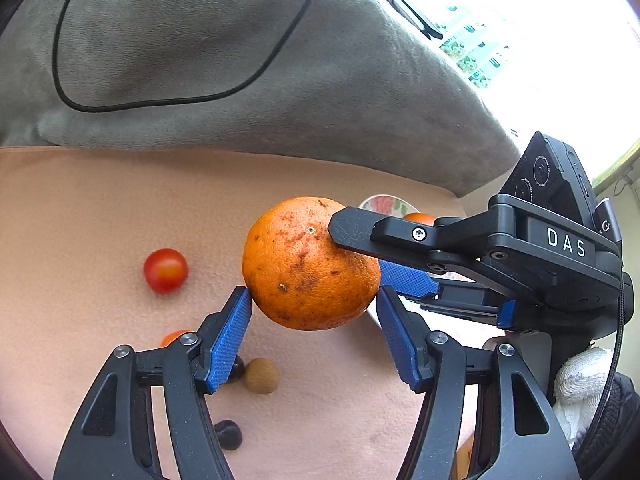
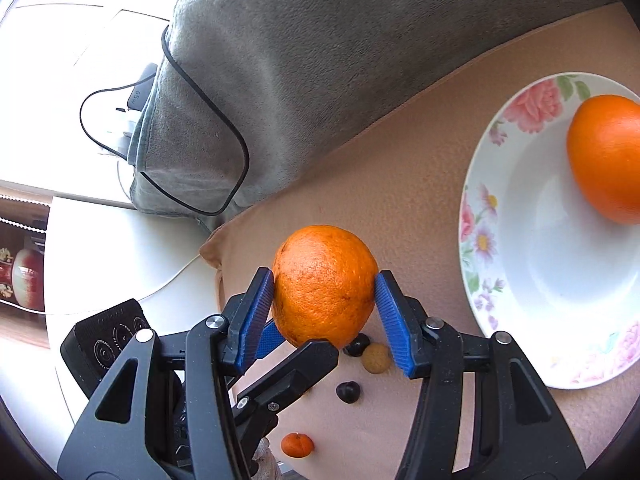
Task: Organize fruits
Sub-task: 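Carry the tangerine onto the plate beside the orange and release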
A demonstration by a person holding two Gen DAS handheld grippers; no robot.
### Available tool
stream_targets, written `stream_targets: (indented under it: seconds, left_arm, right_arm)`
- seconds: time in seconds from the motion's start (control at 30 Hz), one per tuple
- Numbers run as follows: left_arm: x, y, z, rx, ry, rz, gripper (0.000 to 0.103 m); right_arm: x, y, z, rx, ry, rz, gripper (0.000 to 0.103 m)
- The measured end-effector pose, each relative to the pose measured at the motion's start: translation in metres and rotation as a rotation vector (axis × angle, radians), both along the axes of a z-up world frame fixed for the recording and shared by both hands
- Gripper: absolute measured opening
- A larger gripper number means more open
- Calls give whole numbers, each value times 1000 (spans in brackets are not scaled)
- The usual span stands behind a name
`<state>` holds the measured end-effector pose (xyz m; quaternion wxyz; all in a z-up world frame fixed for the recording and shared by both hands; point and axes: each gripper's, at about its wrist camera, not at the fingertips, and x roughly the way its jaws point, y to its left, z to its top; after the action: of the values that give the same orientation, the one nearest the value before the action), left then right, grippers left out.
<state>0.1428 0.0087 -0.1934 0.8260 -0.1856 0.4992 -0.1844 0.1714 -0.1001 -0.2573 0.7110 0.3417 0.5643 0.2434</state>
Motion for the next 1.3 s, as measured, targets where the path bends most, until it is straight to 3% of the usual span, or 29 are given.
stream_targets:
  seconds: [0.23,0.83,1.3]
  left_arm:
    - [-1,-53,-7,-3,5,-57,63]
    - [-18,-102,-8,-36,53,-145,63]
    - [-9,-143,-21,-63,97,-175,63]
  right_arm:
    - [-18,-29,1,-2,11,-55,55]
    - [-49,-102,-7,-11,69,-145,55]
    - [-57,-132,-15,-32,112,-194,56]
